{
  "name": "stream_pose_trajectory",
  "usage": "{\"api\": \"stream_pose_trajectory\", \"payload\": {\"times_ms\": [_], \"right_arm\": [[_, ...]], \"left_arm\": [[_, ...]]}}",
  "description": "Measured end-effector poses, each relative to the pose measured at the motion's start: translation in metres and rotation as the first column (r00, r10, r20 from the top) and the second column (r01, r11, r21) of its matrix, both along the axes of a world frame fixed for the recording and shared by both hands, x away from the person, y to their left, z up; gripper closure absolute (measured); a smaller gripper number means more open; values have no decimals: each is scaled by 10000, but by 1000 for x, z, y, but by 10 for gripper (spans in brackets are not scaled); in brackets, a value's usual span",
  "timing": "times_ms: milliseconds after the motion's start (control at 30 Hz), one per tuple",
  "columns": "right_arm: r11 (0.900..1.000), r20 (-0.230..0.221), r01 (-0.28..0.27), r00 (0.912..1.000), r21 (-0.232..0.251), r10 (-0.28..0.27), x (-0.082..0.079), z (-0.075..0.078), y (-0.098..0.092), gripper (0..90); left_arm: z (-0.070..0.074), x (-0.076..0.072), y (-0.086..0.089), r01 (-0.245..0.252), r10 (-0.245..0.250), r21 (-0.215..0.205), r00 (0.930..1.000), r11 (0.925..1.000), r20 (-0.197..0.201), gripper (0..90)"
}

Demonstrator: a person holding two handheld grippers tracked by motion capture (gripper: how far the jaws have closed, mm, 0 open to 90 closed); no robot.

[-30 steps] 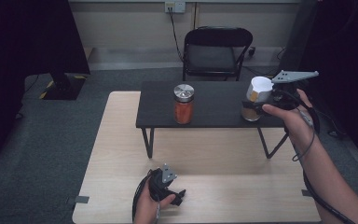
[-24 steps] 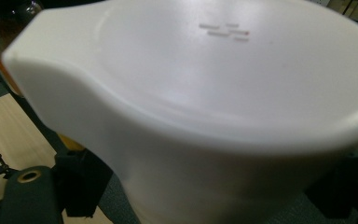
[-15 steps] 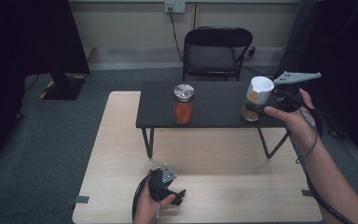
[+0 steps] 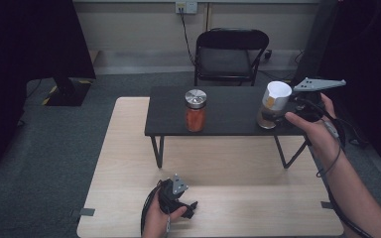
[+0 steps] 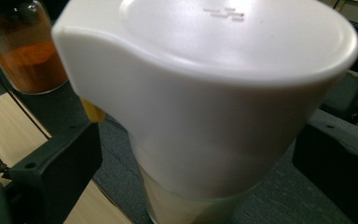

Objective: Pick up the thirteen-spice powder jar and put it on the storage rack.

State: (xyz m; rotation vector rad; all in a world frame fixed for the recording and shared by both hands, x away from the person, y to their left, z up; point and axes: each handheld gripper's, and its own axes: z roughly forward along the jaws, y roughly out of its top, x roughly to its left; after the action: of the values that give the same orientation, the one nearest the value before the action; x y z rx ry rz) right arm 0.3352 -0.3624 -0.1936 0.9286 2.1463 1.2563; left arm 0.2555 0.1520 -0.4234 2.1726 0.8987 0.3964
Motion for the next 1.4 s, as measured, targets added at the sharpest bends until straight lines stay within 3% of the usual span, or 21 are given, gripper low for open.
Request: {"api": "stream_pose_trajectory", "payload": {"times_ms": [1400], "right_arm": [[9980,-11,-270,9996,570,271,-27,-35,-33,8]], "left_arm": [[0,0,0,8,-8,8,10000,10000,-17,0]]}}
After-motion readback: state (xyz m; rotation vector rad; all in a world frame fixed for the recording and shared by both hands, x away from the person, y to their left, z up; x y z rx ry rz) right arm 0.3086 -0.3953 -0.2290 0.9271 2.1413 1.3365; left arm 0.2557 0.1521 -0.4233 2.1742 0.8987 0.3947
